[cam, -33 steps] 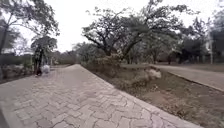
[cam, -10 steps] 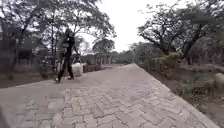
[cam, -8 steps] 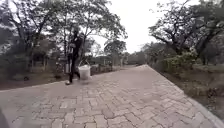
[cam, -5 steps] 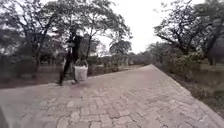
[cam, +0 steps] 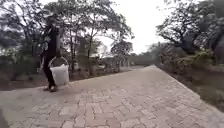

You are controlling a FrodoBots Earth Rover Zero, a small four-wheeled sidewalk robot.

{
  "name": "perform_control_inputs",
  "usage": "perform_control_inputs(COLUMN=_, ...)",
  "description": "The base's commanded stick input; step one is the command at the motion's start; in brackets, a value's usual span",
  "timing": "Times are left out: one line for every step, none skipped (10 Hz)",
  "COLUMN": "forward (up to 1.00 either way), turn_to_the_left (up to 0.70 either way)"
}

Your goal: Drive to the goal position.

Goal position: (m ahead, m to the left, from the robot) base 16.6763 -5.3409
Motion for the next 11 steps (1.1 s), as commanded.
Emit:
perform_control_inputs(forward=0.70, turn_to_the_left=-0.11)
perform_control_inputs(forward=0.70, turn_to_the_left=-0.25)
perform_control_inputs(forward=0.70, turn_to_the_left=-0.35)
perform_control_inputs(forward=0.70, turn_to_the_left=-0.35)
perform_control_inputs(forward=0.70, turn_to_the_left=-0.33)
perform_control_inputs(forward=0.70, turn_to_the_left=-0.26)
perform_control_inputs(forward=0.70, turn_to_the_left=0.00)
perform_control_inputs(forward=0.70, turn_to_the_left=0.00)
perform_control_inputs(forward=0.70, turn_to_the_left=0.00)
perform_control_inputs(forward=0.70, turn_to_the_left=0.00)
perform_control_inputs(forward=0.70, turn_to_the_left=0.00)
